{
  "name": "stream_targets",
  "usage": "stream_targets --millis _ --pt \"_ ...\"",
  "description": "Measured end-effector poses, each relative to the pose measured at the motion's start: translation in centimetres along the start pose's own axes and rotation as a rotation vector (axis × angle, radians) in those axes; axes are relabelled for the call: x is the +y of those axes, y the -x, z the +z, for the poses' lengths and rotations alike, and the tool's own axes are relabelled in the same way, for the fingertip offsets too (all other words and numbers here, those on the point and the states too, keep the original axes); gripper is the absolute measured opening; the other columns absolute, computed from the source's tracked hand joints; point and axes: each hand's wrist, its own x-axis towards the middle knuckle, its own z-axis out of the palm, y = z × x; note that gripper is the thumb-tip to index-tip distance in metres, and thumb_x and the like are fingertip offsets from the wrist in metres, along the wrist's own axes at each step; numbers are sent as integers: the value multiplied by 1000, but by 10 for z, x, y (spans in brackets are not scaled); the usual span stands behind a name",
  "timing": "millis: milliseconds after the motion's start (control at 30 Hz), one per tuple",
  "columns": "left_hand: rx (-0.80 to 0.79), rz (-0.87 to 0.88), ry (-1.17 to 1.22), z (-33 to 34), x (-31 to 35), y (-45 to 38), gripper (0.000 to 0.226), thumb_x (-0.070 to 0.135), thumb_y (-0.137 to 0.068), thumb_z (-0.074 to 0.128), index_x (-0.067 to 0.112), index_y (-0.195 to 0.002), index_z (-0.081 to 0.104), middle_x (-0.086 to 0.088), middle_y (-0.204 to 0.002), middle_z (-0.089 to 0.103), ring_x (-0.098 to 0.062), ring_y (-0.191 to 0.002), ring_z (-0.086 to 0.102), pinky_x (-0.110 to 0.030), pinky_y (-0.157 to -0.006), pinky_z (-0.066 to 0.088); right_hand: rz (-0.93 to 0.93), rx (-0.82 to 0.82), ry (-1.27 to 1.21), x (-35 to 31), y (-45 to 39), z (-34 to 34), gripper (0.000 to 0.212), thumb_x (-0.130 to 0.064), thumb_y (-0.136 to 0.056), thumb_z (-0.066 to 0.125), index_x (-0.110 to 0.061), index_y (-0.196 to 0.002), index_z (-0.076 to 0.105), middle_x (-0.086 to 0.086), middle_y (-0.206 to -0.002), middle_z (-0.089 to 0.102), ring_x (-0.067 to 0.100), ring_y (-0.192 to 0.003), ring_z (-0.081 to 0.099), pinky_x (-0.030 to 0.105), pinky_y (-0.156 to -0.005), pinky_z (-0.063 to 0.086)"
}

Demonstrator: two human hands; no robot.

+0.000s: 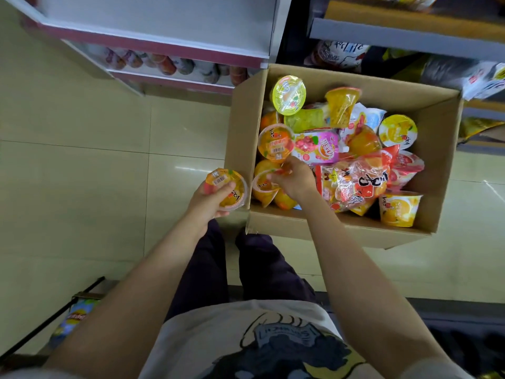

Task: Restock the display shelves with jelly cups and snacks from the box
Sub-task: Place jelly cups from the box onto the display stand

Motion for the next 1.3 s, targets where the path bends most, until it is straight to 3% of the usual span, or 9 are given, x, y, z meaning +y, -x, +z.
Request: stream_targets --millis 233,367,533,633,767,900,1033,1167,1300 --pt "9 -6 -8 3 -2 -6 38 38 -86 75 28 -119 60 -1 -121 67 -21 -109 65 -40 -86 59 -23 -201 160 7 -9 -14 72 -38 -76 83 -21 -139 55 3 -128 63 24 -117 59 33 -94 49" --pt "-2 -4 -12 9 -1 -5 39 38 -86 75 28 -121 59 -1 -122 67 -20 -110 65 -40 -88 58 1 -201 154 2 -3 -20 72 -40 -73 84 -17 -136 57 2 -125 61 18 -109 57 26 -82 44" --pt "16 12 18 11 10 6 43 37 -84 77 26 -123 60 0 -120 68 -20 -110 65 -39 -86 58 100 -122 -162 1 23 -34 66 -49 -67 85 -20 -124 67 -5 -117 68 16 -106 65 31 -85 56" --pt "-15 70 79 13 31 22 47 38 -83 77 24 -125 61 -4 -118 71 -25 -107 69 -36 -75 58 80 -147 -414 -17 46 -53 43 -44 -74 83 -21 -109 75 -4 -102 76 16 -100 71 29 -75 55" --pt "-66 165 156 18 87 60 60 45 -75 77 20 -127 59 -11 -111 73 -32 -96 73 -40 -79 59 -6 -222 -699 -65 79 -86 40 -28 -85 76 -8 -117 66 12 -111 74 27 -105 70 49 -95 55" --pt "-123 305 275 15 166 108 29 25 -96 57 4 -117 59 -13 -83 74 -29 -69 71 -41 -72 60 -138 -256 -840 -144 112 -123 40 -21 -91 68 -6 -124 50 15 -114 70 29 -100 71 48 -86 57" --pt "-185 514 307 -5 253 151 55 31 -76 58 -2 -119 53 -12 -75 71 -25 -55 65 -33 -54 57 -306 -257 -869 -228 135 -153 59 -40 -81 67 -6 -126 47 19 -116 67 25 -91 71 37 -64 60" --pt "-217 731 202 -34 332 184 85 40 -55 76 6 -129 52 -8 -95 72 -20 -66 70 -33 -58 59 -358 -281 -966 -308 143 -172 78 -72 -84 42 -12 -131 59 16 -118 70 25 -93 69 32 -56 53" --pt "-267 866 98 -57 398 200 103 38 -47 83 15 -139 42 -5 -97 74 -19 -68 70 -32 -60 59 -434 -277 -1086 -370 149 -187 62 -56 -102 32 -9 -128 62 19 -118 70 30 -93 70 37 -59 58"
